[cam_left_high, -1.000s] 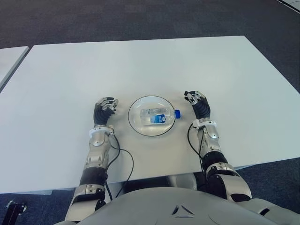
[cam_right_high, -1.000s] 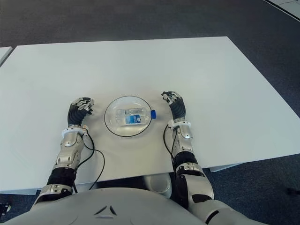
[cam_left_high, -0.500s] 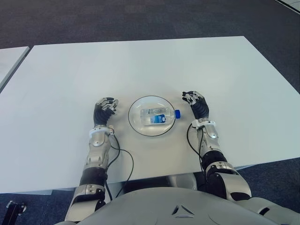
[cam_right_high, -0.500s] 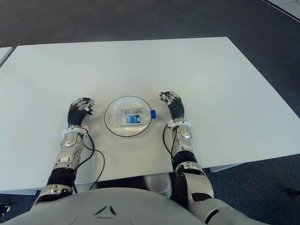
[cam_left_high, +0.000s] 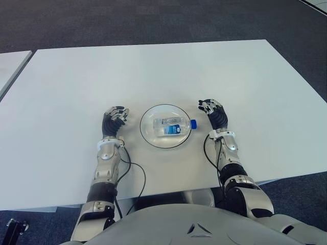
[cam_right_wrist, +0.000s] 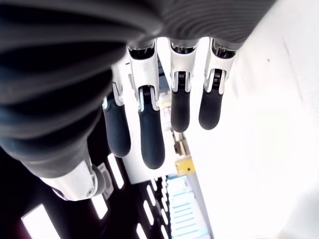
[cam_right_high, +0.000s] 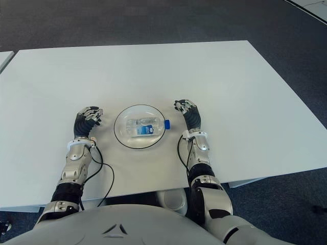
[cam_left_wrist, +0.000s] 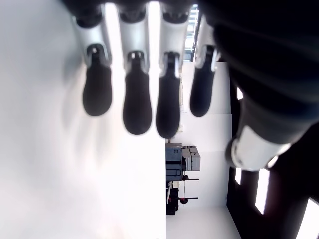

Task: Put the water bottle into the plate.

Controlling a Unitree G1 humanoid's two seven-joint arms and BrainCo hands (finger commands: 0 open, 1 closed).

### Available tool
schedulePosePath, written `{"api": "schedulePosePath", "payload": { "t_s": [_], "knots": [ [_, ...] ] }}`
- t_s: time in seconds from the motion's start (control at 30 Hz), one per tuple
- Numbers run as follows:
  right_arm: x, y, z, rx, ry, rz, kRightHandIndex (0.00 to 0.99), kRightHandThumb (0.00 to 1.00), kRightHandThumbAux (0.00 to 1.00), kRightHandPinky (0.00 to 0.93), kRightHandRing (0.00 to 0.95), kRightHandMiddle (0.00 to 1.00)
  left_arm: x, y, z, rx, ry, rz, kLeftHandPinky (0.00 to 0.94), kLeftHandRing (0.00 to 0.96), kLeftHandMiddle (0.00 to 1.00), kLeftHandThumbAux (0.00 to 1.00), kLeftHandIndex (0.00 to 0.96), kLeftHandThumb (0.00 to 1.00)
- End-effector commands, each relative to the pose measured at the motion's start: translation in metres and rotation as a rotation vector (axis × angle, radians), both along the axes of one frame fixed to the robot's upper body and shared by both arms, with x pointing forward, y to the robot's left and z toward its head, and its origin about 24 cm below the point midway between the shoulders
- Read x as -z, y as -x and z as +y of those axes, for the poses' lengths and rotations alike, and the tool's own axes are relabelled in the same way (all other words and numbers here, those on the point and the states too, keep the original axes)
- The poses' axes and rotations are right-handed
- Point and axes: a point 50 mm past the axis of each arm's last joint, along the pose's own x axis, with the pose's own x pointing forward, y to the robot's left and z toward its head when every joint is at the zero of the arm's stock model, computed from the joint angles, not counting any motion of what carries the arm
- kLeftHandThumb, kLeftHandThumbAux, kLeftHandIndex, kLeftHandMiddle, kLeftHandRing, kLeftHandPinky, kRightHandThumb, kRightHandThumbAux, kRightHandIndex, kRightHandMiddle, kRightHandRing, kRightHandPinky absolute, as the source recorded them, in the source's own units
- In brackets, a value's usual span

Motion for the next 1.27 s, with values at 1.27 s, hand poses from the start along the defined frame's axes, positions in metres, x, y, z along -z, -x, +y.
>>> {"api": "schedulePosePath", "payload": {
  "t_s": [1.27],
  "knots": [
    [0.0250,0.0120,-0.0006,0.094,-0.011,0.180,0.434,0.704,0.726,0.566,0.580,0.603,0.0252,0.0212,-0.0022,0.003,0.032,0.152,0.637,0.643,0.520,0.677,0.406,0.836]
  ]
}}
